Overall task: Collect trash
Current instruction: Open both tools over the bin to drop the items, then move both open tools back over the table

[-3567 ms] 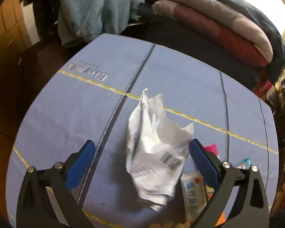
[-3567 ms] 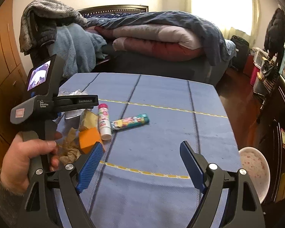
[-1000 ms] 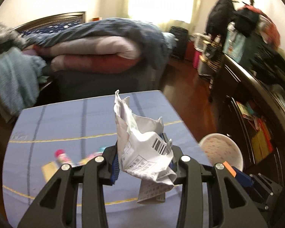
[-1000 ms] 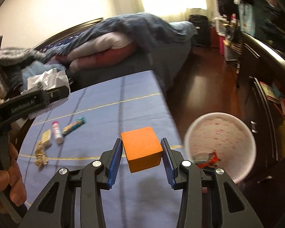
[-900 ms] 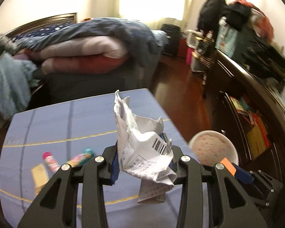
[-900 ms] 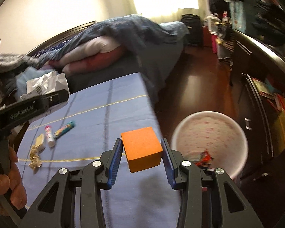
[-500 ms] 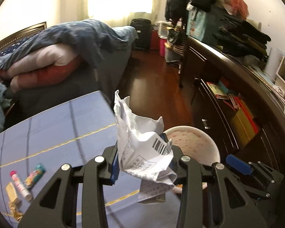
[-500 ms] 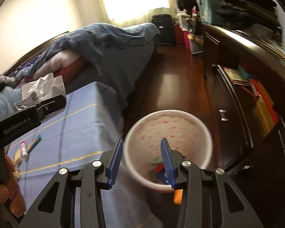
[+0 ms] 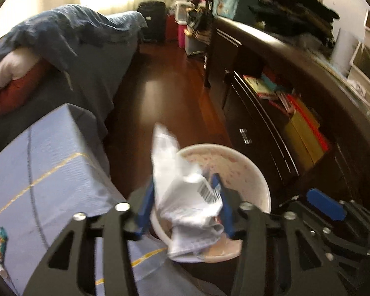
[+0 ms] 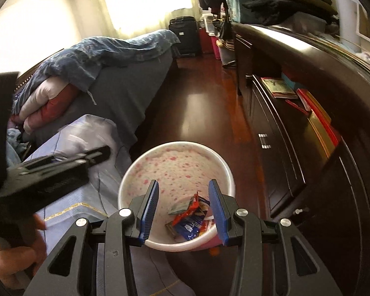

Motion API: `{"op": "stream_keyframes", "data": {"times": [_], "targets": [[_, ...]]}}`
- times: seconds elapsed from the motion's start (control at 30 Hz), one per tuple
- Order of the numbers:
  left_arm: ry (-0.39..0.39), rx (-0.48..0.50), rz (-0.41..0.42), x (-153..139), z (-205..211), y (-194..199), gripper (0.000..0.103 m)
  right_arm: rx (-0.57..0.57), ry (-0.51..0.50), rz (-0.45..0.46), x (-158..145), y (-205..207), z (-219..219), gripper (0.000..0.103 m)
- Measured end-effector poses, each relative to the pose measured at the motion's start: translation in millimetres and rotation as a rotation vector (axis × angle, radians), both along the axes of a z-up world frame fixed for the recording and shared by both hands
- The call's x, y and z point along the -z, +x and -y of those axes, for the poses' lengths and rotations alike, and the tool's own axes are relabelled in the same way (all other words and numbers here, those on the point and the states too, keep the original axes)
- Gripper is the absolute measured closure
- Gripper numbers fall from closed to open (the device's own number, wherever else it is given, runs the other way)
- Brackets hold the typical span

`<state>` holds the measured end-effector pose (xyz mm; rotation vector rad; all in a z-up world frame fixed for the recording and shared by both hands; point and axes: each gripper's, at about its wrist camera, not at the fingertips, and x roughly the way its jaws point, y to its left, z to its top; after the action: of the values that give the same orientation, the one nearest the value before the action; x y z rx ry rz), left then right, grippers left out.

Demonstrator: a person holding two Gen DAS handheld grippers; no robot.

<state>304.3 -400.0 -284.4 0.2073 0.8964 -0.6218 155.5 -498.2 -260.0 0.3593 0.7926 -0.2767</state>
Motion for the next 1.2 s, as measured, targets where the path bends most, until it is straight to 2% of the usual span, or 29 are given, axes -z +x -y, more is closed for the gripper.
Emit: {"op": "stream_keyframes", "data": {"times": [0.03,0.17,0.37,0.53,0.57,0.63,0.8,1.03,1.2], "targets": [[0.006,0.005,-0.003,3,2,0,0.03,0.003,0.002,-0.002,1,-1,1,0.061],[0.007,0.024,0.005,6,9,-2,0.015,0.021,0.003,-0.01,1,-7,4,0.061],[-0.036,-0.021,0.038,-15,-14,-3,0.012,0.018,0.001,-0.006,-6,-10,-3,0.061],[-0.056,-0.101,0.068,-33,-50,-5,0.007,-0.023,-0.011,0.005,-14,-7,-23,0.054],[-0.054,-0.131,0.079,-37,-63,-6,0.007,-0.029,-0.013,0.006,-14,-7,-27,0.053],[-0.05,-0.166,0.088,-43,-80,-6,0.006,-0.052,-0.018,0.01,-17,-4,-38,0.043],[-0.017,-0.3,0.118,-53,-146,-10,0.004,-0.13,-0.021,0.028,-23,4,-76,0.031],[0.039,-0.509,0.12,-54,-245,-15,0.004,-0.269,-0.029,0.047,-35,21,-140,0.021],[0.056,-0.696,0.082,-44,-323,-17,0.004,-0.368,-0.04,0.052,-41,25,-185,0.021]]}}
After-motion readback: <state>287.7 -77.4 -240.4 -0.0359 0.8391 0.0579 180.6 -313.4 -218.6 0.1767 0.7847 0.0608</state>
